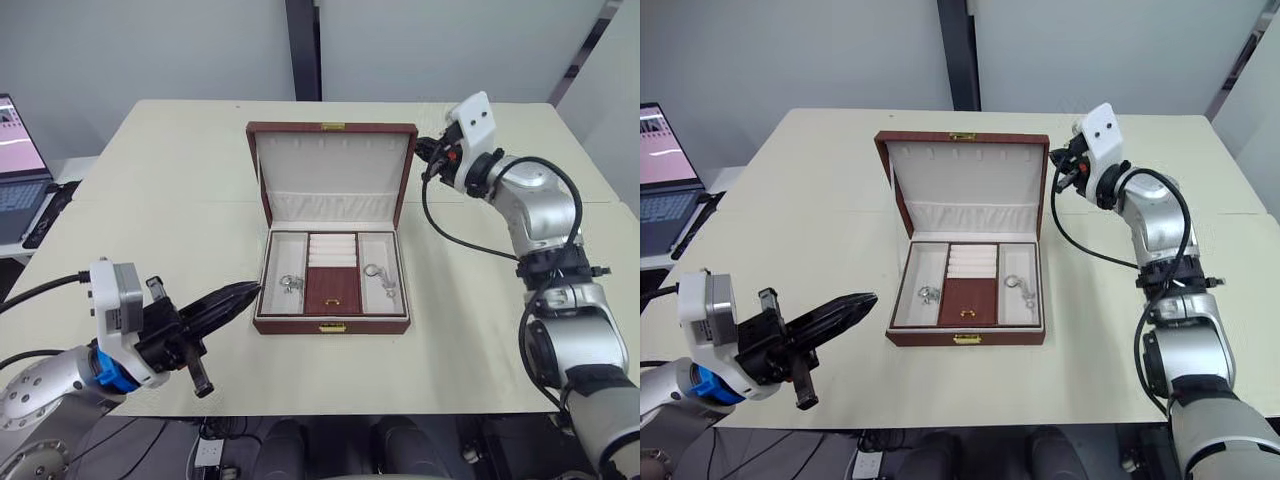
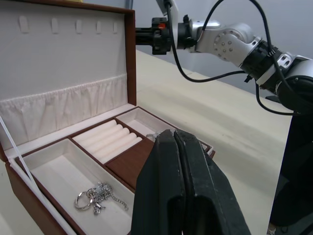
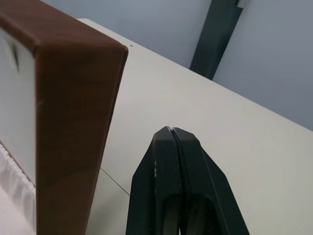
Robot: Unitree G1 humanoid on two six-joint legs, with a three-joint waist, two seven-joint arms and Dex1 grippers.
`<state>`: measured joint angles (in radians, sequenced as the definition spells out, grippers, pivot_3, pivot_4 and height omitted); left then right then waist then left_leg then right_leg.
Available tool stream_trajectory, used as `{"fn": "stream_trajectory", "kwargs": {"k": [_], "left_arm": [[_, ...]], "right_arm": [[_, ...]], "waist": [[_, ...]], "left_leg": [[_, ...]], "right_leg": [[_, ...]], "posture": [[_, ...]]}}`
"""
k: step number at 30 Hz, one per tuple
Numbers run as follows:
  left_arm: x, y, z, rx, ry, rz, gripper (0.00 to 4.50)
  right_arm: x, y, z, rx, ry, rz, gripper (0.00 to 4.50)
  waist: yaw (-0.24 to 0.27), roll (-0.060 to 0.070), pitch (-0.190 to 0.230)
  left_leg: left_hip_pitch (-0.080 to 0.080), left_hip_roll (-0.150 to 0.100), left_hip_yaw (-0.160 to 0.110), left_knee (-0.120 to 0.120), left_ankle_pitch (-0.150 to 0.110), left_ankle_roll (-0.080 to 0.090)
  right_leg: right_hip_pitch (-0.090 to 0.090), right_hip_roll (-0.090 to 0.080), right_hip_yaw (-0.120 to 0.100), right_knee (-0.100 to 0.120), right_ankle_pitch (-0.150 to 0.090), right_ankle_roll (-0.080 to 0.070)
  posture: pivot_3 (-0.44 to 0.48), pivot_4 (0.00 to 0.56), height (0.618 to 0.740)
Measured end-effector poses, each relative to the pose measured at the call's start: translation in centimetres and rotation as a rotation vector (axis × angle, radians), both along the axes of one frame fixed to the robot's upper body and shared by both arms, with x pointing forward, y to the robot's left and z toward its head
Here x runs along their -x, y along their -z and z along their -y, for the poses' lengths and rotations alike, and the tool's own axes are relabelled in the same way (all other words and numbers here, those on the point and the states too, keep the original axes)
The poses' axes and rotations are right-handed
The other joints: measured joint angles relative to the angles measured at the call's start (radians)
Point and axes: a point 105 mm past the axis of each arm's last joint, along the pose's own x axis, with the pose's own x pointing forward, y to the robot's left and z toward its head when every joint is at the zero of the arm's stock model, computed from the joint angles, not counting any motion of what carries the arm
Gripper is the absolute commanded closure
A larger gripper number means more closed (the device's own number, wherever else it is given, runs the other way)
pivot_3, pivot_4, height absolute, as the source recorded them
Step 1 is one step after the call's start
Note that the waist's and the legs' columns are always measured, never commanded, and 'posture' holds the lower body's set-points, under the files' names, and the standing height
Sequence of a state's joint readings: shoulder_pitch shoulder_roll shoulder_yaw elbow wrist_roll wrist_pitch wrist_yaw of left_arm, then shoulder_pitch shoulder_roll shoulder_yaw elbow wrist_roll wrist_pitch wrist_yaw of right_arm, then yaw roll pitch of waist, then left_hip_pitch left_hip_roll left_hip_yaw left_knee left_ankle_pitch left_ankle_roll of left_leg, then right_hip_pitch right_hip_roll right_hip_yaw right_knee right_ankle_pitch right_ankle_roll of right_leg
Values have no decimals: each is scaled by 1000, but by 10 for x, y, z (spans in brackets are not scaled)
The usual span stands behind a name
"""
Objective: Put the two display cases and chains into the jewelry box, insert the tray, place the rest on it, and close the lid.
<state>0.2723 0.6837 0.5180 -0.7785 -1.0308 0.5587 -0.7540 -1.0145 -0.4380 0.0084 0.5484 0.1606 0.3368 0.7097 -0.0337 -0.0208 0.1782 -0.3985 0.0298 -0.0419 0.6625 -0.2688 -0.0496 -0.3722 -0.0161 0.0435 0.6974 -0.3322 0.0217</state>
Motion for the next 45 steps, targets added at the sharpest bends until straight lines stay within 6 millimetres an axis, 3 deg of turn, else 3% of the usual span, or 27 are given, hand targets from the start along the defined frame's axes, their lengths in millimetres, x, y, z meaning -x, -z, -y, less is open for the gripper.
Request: {"fn": "stream_trajectory", "kwargs": {"k": [5,19,25,30,37,45], "left_arm": [[-2,0,0,3,-14,-2,4500],[0,7,0,-10,-16,-26,4500],[5,14,-2,-27,-11,-60,4500],[15,24,-25,-69,-61,-131,4500],[14,23,-42,-92,-95,-138,4500],[6,20,-55,-91,-145,-133,4500]], "right_arm": [[-2,10,-1,-69,-60,-84,4494],[26,-21,-24,-152,-348,-50,4494],[38,-17,-17,-126,-380,-66,4494],[68,-25,-4,-62,-481,-78,4494],[108,-20,5,36,-610,-154,4494],[121,-7,14,85,-592,-183,4494]], "waist": [[1,1,0],[0,2,1],[1,2,1],[1,3,2],[2,3,2],[2,3,2]], "left_leg": [[0,0,1,0,0,0],[0,0,1,0,0,0],[-1,0,1,0,0,0],[0,0,1,-1,0,0],[0,0,0,0,0,0],[0,0,0,0,0,0]], "right_leg": [[-1,-1,0,0,0,0],[-1,0,0,0,0,0],[-1,0,0,0,0,0],[-1,0,0,-1,0,0],[0,0,0,-1,0,0],[0,0,-1,-1,0,0]], "posture": [[0,150,740],[0,150,740],[0,150,740],[0,150,740],[0,150,740],[0,150,740]]}}
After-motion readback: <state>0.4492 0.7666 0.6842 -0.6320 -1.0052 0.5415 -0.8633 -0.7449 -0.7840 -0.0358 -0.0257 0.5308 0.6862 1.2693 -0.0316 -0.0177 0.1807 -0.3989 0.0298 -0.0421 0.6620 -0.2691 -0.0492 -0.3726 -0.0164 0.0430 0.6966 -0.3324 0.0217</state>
